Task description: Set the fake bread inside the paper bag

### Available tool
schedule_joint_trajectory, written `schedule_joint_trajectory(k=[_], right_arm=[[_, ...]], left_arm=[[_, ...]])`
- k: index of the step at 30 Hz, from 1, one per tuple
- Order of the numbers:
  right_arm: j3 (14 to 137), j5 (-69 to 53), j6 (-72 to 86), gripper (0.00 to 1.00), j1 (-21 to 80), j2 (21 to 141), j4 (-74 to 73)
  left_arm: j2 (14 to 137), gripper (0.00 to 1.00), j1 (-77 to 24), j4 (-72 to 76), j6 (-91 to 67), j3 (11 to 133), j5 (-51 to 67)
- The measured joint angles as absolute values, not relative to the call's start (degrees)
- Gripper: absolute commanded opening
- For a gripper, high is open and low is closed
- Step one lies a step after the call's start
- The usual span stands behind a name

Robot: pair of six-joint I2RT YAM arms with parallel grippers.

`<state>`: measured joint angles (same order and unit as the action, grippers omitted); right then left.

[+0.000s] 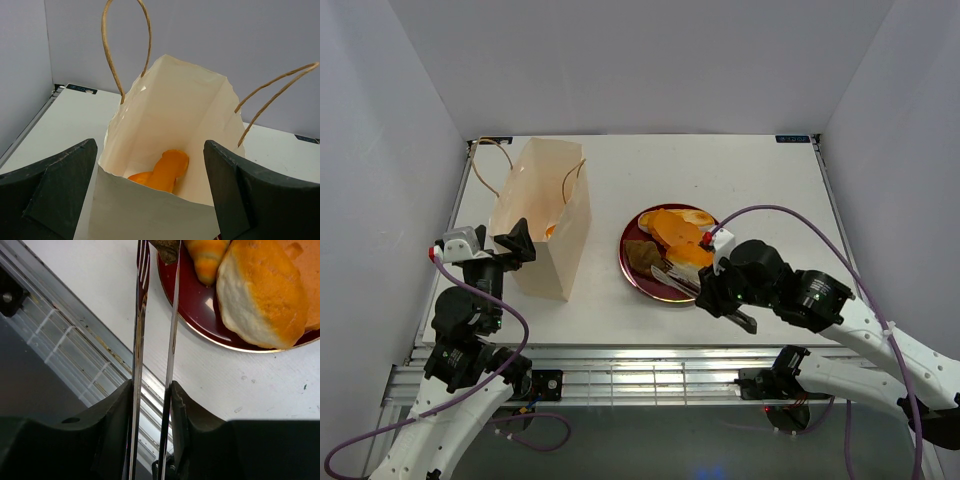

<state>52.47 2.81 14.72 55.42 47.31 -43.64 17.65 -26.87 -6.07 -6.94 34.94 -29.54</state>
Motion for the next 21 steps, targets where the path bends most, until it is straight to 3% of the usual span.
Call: schedule_joint_trajectory(k=[21], right_arm=[[79.94,1.52,6.0,0.37,55.53,59.22,-41.23]], left_arm=[[17.63,0.98,-26.87,-6.26,-6.94,34.94,-29.58]])
